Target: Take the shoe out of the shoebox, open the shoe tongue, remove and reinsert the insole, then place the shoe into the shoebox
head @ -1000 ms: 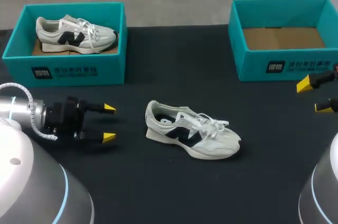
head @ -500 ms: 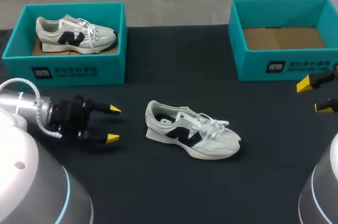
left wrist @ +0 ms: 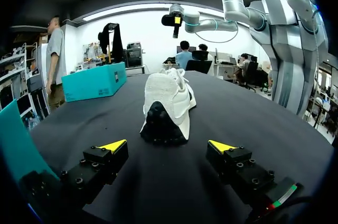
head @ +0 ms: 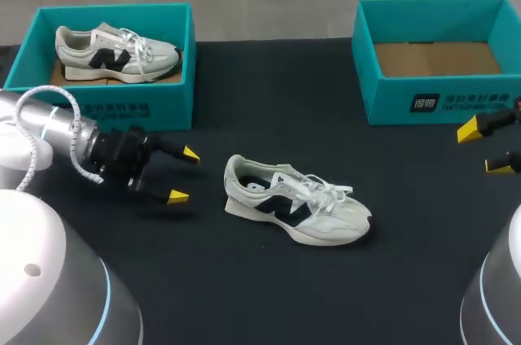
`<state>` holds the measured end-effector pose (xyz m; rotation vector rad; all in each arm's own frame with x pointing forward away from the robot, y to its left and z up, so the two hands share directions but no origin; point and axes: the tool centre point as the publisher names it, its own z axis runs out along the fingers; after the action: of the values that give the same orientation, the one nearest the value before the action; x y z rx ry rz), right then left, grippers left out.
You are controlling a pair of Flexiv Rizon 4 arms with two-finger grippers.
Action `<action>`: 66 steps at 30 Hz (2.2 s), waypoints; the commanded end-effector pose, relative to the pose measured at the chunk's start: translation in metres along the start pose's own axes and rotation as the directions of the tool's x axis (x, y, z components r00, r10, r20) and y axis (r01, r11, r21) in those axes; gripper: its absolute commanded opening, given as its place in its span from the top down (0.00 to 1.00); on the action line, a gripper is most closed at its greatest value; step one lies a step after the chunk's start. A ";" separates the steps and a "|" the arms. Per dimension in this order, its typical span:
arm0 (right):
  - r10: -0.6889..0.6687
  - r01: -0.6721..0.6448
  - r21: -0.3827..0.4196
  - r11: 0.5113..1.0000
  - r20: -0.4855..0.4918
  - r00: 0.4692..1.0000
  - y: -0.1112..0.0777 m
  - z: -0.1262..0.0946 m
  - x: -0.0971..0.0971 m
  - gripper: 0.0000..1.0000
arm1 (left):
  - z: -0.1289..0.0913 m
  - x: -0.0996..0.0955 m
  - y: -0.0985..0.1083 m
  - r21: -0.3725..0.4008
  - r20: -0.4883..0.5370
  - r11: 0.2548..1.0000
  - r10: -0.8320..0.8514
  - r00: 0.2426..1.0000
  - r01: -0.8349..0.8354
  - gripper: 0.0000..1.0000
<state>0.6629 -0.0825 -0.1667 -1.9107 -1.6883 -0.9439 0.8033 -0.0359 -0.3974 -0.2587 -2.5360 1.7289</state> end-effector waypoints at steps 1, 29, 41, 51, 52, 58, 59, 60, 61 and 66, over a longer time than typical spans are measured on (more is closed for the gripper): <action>0.002 -0.002 -0.046 0.999 0.002 1.000 -0.010 -0.003 0.000 0.00 | 0.006 -0.009 0.000 0.002 -0.075 1.000 0.010 0.997 -0.010 0.00; 0.002 -0.002 -0.046 0.999 0.002 1.000 -0.010 -0.003 0.000 0.00 | 0.052 -0.023 -0.020 0.022 -0.282 0.999 0.044 0.958 -0.040 0.00; 0.002 -0.002 -0.046 0.999 0.002 1.000 -0.010 -0.003 0.000 0.00 | 0.072 -0.020 -0.025 0.042 -0.341 0.998 0.052 0.938 -0.040 0.00; 0.002 -0.002 -0.046 0.999 0.002 1.000 -0.010 -0.003 0.000 0.00 | 0.083 -0.018 -0.024 0.046 -0.368 0.998 0.048 0.929 -0.033 0.00; 0.002 -0.002 -0.046 0.999 0.002 1.000 -0.010 -0.003 0.000 0.00 | 0.084 -0.018 -0.024 0.048 -0.365 0.998 0.046 0.930 -0.030 0.00; 0.002 -0.002 -0.046 0.999 0.002 1.000 -0.010 -0.003 0.000 0.00 | 0.089 -0.016 -0.021 0.053 -0.365 0.998 0.036 0.930 -0.017 0.00; 0.002 -0.002 -0.046 0.999 0.002 1.000 -0.010 -0.003 0.000 0.00 | 0.089 -0.015 -0.020 0.053 -0.367 0.998 0.034 0.930 -0.015 0.00; 0.002 -0.002 -0.046 0.999 0.002 1.000 -0.010 -0.003 0.000 0.00 | 0.090 -0.015 -0.020 0.052 -0.369 0.999 0.033 0.929 -0.015 0.00; 0.002 -0.002 -0.046 0.999 0.002 1.000 -0.010 -0.003 0.000 0.00 | 0.092 -0.015 -0.019 0.051 -0.369 0.999 0.032 0.929 -0.014 0.00; 0.002 -0.002 -0.046 0.999 0.002 1.000 -0.010 -0.003 0.000 0.00 | 0.098 -0.014 -0.017 0.053 -0.375 0.999 0.022 0.927 -0.003 0.00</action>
<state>0.6629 -0.0825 -0.1667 -1.9106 -1.6884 -0.9438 0.7947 -0.1279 -0.4037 -0.5272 -2.2935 1.5503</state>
